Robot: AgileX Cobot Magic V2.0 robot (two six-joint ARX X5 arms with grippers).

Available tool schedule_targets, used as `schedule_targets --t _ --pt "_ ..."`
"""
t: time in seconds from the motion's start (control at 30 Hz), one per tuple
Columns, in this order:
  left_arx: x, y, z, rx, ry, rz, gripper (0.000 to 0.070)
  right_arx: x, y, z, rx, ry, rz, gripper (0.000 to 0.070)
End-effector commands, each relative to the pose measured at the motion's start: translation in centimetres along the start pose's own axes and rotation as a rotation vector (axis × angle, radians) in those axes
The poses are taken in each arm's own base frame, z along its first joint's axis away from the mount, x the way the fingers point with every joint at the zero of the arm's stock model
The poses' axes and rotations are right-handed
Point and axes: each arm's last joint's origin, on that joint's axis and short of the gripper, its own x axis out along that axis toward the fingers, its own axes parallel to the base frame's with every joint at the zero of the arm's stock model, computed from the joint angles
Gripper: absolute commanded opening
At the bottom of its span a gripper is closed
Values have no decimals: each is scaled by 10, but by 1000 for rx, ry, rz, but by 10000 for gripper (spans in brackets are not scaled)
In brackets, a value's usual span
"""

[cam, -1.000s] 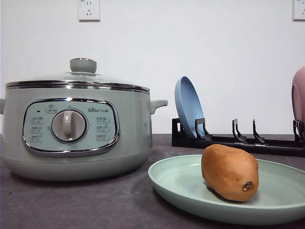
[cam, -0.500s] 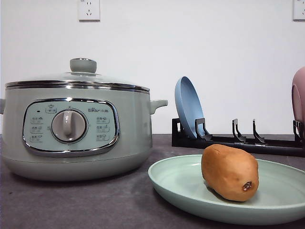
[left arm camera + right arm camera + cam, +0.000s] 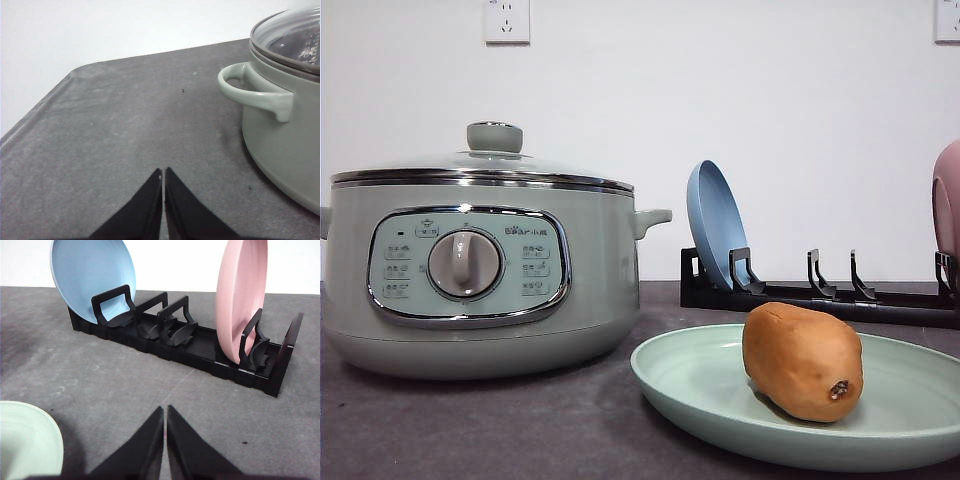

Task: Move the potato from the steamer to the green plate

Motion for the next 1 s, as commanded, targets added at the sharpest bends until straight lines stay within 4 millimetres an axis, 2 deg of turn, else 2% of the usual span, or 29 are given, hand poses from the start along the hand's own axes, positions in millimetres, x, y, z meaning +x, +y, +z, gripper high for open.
schedule_targets --t 0.0,0.97 --pt "2 -1 -7 -1 26 -1 0 0 0 -1 11 -1 0 0" --pt "2 -1 -6 -1 26 -1 0 0 0 -1 11 -1 0 0"
